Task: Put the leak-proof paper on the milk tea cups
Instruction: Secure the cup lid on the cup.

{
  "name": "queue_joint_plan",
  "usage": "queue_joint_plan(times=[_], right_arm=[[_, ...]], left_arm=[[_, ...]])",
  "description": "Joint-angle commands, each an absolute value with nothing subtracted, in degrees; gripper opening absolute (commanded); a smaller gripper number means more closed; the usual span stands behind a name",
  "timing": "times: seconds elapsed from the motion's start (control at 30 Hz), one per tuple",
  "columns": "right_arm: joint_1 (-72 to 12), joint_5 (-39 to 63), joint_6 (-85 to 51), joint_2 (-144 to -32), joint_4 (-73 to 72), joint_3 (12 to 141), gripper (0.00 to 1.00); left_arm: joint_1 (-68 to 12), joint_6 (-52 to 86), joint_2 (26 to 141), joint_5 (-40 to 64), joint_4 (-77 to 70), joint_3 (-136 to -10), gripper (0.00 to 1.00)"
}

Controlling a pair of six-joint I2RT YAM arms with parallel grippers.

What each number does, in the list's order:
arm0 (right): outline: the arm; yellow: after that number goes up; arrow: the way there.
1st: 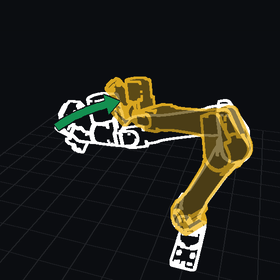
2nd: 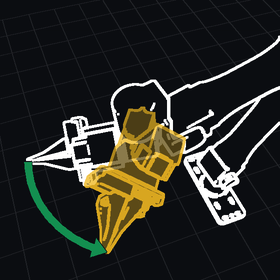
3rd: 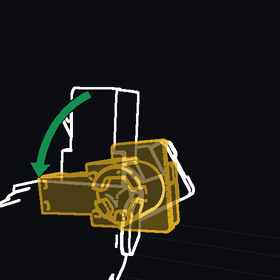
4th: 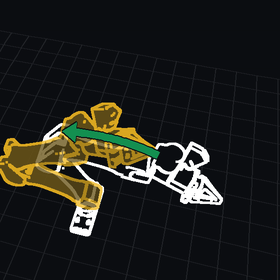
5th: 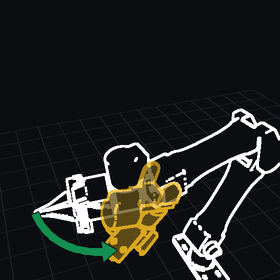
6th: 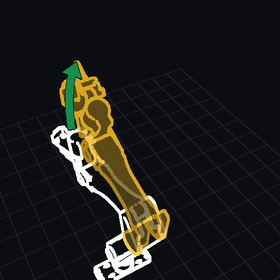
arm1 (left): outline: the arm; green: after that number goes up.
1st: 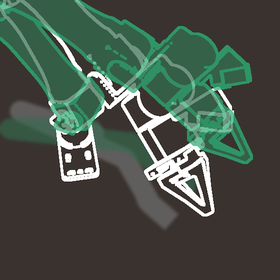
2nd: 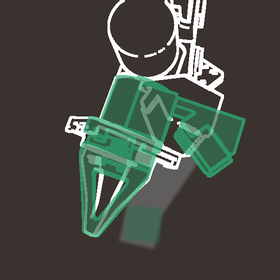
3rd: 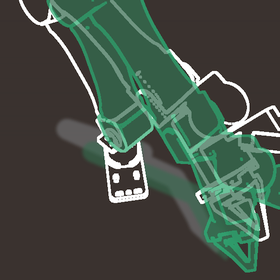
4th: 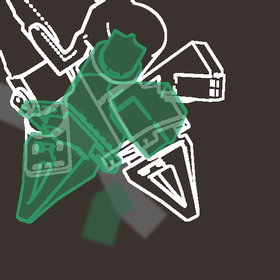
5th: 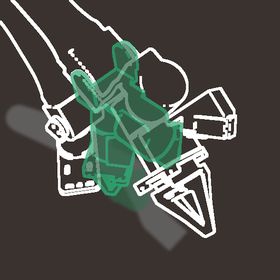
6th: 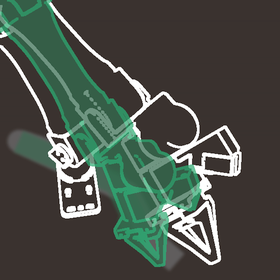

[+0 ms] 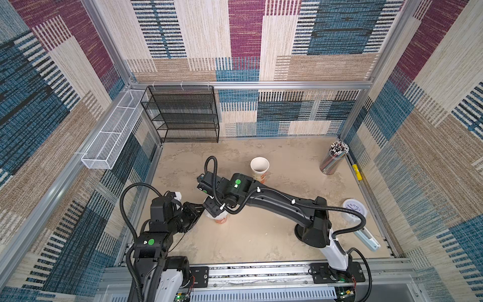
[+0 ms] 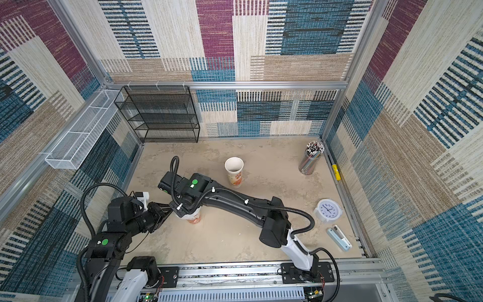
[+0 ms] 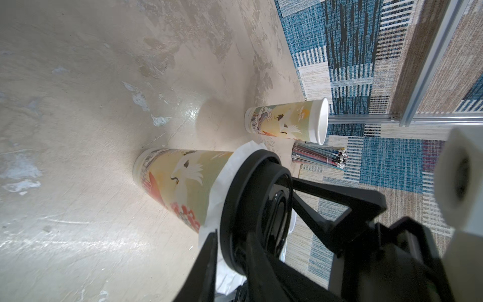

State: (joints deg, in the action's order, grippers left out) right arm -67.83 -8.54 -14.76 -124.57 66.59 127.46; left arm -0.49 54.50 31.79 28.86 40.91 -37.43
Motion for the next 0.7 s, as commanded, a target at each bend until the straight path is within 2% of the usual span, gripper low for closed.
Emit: queue_joint_plan(times=[0.0, 0.27, 0.47, 0.67], right_arm=[[-67.9, -4.7, -14.6, -125.7, 74.5, 125.6, 0.74], [-67.9, -4.0, -14.7, -124.5, 73.4, 122.9, 0.74], [-68.0, -3.5, -15.0, -123.6, 72.6, 121.1, 0.73], [-67.9, -3.4, -15.0, -123.0, 72.2, 119.6, 0.73]], left_arm=[[-0.5, 55.3, 31.9, 29.9, 38.3, -36.5, 0.27], [-0.5, 55.2, 32.6, 31.0, 37.1, -35.0, 0.28], [-0.4, 55.8, 32.8, 30.7, 38.3, -33.4, 0.19], [-0.5, 55.2, 33.1, 30.3, 39.8, -32.8, 0.17]])
